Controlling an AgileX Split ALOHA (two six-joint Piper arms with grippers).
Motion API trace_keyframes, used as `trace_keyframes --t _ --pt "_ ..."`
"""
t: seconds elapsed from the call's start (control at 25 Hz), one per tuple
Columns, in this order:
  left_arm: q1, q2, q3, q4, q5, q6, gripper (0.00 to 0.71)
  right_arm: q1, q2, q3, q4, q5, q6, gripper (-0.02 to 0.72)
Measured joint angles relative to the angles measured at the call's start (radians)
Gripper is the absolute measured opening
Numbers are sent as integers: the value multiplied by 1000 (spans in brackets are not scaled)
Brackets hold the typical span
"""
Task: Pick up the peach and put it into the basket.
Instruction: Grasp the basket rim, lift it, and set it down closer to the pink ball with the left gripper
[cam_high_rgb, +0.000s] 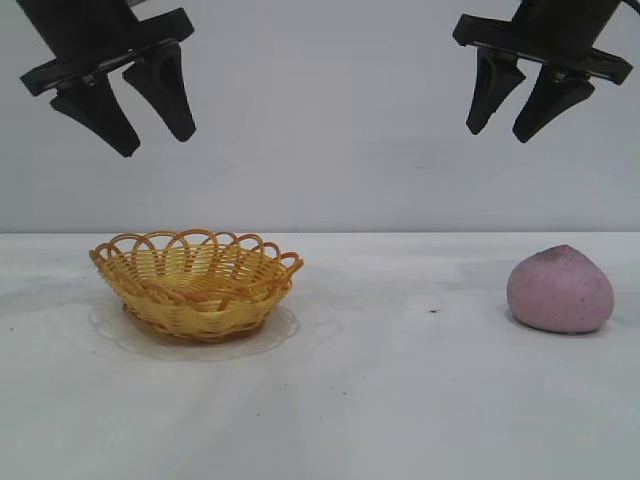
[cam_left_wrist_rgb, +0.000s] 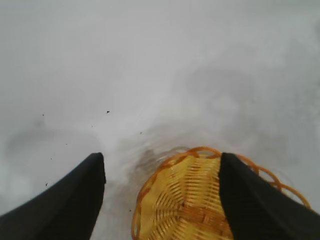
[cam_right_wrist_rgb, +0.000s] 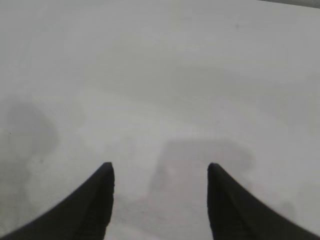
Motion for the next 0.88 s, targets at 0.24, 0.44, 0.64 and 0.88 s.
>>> trace_keyframes --t 0.24,0.44,0.64,0.88 --pt "-1 138 -229 140 338 4 440 0 0 0 0 2 -2 358" --pt "-2 246 -418 210 524 19 440 0 0 0 0 6 -2 358" --pt "-7 321 -522 221 541 43 440 0 0 0 0 10 -2 358" --pt "-60 337 -525 289 555 46 380 0 0 0 0 14 -2 358"
